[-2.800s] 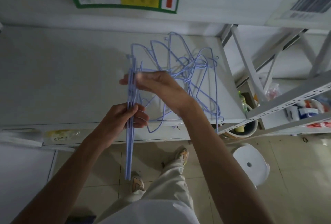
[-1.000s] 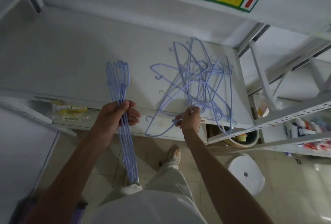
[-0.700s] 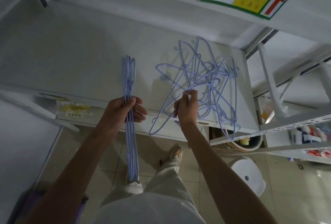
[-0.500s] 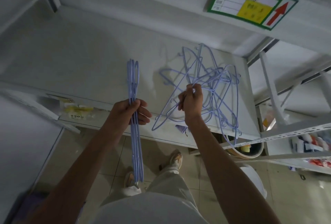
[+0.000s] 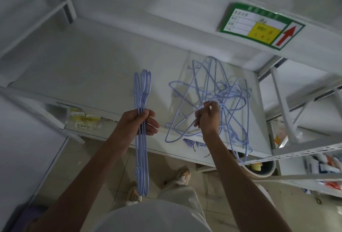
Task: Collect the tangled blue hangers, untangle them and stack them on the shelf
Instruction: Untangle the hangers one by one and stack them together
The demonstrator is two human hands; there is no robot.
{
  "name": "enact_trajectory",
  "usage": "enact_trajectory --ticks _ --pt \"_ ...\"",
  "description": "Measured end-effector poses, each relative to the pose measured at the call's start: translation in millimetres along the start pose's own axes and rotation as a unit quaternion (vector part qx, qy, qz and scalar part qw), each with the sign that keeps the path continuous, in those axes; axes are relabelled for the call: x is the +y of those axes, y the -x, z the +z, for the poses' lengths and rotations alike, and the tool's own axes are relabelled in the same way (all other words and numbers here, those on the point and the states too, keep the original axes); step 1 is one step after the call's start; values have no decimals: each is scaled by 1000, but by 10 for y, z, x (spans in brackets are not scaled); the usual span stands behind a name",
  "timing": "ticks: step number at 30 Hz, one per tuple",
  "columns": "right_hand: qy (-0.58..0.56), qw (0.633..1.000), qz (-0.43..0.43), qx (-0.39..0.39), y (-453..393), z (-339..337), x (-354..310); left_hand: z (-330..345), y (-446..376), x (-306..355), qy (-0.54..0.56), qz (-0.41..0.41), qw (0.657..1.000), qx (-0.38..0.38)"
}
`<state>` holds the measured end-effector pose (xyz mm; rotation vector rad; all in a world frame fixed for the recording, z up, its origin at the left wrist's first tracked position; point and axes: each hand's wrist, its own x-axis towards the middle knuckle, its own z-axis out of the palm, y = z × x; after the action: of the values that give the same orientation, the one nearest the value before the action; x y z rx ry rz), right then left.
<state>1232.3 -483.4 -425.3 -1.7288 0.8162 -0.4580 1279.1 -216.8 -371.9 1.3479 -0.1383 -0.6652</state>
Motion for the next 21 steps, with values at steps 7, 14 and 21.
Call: enact_trajectory --ticks 7,14,21 --pt "75 989 -125 -34 105 -39 -363 86 -144 -27 -10 -7 1000 -25" --pt "91 962 -168 -194 288 -162 -750 53 -215 191 -12 10 1000 -17" --pt "177 929 -187 -266 192 -550 -1090 -332 71 681 -20 42 999 -16"
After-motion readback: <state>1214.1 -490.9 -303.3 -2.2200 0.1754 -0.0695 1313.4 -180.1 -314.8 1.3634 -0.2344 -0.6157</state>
